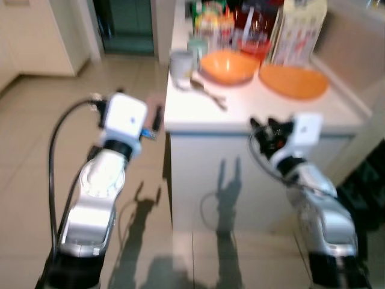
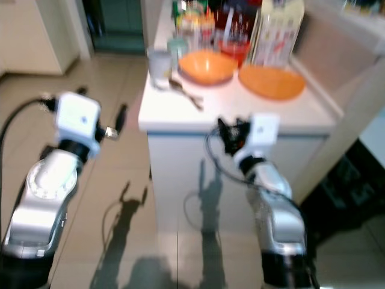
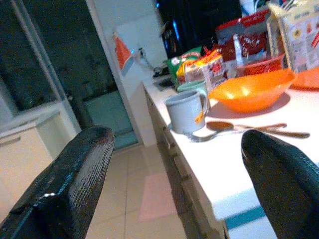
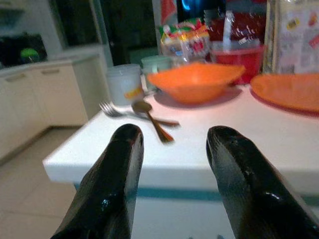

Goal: Setting the table

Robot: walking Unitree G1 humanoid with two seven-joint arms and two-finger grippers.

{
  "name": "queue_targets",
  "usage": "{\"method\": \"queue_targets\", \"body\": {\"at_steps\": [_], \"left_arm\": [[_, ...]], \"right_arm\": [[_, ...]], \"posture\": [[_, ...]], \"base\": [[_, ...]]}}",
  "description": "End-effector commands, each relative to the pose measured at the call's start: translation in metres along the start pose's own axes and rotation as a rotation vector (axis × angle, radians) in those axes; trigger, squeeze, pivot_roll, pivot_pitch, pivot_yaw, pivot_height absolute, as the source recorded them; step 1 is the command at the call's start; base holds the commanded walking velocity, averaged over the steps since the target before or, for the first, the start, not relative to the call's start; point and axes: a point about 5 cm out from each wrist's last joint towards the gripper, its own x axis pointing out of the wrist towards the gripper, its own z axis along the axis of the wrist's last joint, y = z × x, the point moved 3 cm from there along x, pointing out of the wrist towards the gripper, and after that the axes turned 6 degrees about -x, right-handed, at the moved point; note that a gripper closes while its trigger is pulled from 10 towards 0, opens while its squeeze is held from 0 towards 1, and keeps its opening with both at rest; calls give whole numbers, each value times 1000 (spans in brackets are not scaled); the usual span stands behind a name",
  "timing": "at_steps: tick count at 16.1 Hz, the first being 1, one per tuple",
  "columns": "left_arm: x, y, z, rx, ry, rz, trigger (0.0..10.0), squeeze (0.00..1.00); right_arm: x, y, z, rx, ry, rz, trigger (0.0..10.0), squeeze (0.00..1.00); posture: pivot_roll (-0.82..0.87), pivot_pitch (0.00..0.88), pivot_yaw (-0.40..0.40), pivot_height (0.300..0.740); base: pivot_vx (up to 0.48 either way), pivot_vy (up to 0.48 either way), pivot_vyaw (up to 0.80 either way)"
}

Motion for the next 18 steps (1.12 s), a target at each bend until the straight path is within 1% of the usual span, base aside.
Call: {"method": "queue_targets", "body": {"at_steps": [1,4,6,8,9,12,13,15,17,18], "left_arm": [[5,5,6,3,-22,-3,10000,0],[14,5,10,-6,-40,-3,10000,0],[20,3,16,-35,-60,-20,10000,0],[21,5,14,-66,-56,-19,10000,0],[23,4,14,-89,-53,-20,10000,0],[24,4,12,-84,-53,-17,10000,0],[23,4,12,-84,-53,-14,10000,0],[24,8,13,-79,-54,-7,10000,0],[25,15,14,-75,-62,12,10000,0],[25,20,13,-87,-60,31,10000,0]], "right_arm": [[5,13,12,21,-48,41,10000,0],[5,14,13,34,-60,50,10000,0],[5,13,12,33,-54,48,10000,0],[4,17,11,25,-45,55,10000,0],[2,17,15,16,-51,57,10000,0],[1,11,14,10,-40,48,10000,0],[2,9,12,5,-33,45,10000,0],[4,8,11,-1,-26,46,10000,0],[4,13,12,-2,-23,63,10000,0],[4,16,12,-5,-20,77,10000,0]], "posture": [[82,0,-45,740],[95,0,-45,740],[94,0,-47,740],[67,0,-28,740],[60,0,-34,740],[69,0,-48,740],[79,0,-54,740],[83,0,-63,740],[77,0,-66,740],[74,0,-64,740]], "base": [[360,0,0],[359,0,0],[358,0,0],[364,0,0],[371,0,-438],[371,0,-502],[371,0,0],[373,0,0],[375,0,0],[368,0,0]]}}
